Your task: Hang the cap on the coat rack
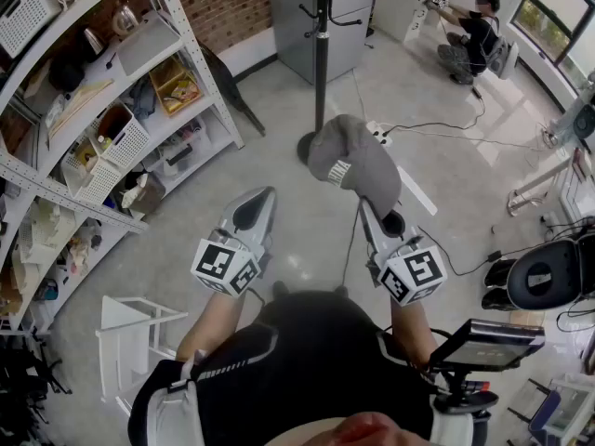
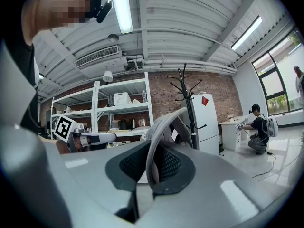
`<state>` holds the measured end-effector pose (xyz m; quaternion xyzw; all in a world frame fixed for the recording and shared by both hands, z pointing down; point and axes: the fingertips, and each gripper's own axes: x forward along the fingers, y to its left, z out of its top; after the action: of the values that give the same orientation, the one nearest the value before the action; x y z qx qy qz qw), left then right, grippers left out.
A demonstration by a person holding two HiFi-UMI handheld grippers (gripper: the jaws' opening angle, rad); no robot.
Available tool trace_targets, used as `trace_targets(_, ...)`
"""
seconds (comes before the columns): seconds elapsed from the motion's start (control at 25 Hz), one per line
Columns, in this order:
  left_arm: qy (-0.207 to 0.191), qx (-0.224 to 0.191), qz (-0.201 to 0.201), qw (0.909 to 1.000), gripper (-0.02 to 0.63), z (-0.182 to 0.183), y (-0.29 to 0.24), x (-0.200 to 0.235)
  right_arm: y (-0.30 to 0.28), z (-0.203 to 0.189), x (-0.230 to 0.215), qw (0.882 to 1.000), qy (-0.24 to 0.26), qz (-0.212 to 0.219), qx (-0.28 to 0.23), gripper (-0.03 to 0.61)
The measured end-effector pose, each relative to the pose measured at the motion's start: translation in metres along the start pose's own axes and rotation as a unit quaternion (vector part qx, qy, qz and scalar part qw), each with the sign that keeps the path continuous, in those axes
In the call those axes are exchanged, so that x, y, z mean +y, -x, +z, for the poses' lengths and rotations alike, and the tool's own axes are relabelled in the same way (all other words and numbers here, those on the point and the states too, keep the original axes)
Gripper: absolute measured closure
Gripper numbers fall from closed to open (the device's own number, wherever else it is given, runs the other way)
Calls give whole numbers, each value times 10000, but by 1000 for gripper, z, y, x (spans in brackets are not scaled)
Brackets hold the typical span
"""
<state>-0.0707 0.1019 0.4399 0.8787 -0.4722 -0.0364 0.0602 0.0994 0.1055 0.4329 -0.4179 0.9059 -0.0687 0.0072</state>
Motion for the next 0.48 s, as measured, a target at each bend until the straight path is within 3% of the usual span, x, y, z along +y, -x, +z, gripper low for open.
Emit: trace_targets(0.48,19,9,-55,10000,609,-2,2,-6,5,3,2,10000,18,-8,-57,551)
